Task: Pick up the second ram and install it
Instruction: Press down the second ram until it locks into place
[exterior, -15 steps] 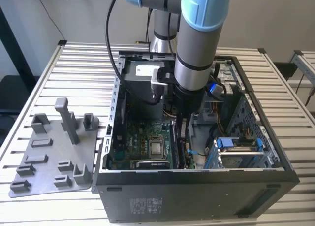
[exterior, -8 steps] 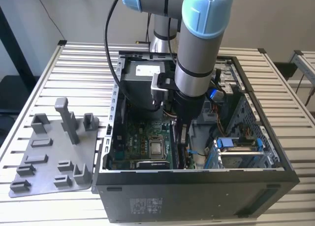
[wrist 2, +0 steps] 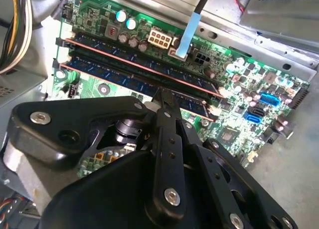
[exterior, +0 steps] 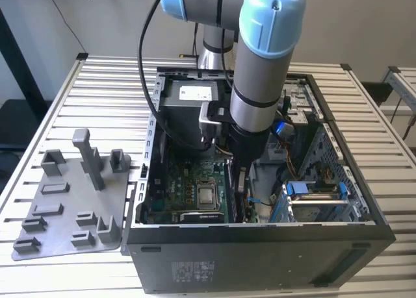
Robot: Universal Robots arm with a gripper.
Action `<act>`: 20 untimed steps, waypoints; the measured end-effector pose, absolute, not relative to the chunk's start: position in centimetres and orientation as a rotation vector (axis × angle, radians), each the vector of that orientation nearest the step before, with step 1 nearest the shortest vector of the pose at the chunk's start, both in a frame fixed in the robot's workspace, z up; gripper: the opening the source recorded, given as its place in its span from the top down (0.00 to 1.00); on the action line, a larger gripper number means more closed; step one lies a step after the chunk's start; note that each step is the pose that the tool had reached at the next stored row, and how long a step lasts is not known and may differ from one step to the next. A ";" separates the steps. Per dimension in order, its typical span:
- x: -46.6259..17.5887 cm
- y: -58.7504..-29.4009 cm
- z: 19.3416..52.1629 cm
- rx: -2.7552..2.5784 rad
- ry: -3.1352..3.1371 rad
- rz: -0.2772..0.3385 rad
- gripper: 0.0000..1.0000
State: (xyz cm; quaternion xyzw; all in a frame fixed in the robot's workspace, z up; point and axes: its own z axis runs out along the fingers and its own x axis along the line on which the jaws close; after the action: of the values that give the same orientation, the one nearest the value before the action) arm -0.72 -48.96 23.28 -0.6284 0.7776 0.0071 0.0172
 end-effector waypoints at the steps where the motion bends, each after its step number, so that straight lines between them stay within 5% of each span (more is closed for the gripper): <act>1: -0.7 -49.0 23.1 -1.953 2.417 0.022 0.89; 10: -0.7 -48.9 22.2 -1.952 2.417 0.023 0.89; 20: -0.7 -49.0 26.7 -1.953 2.417 0.022 0.89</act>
State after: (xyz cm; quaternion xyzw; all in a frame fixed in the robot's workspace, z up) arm -0.74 -48.96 26.70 -0.6283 0.7778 0.0072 0.0172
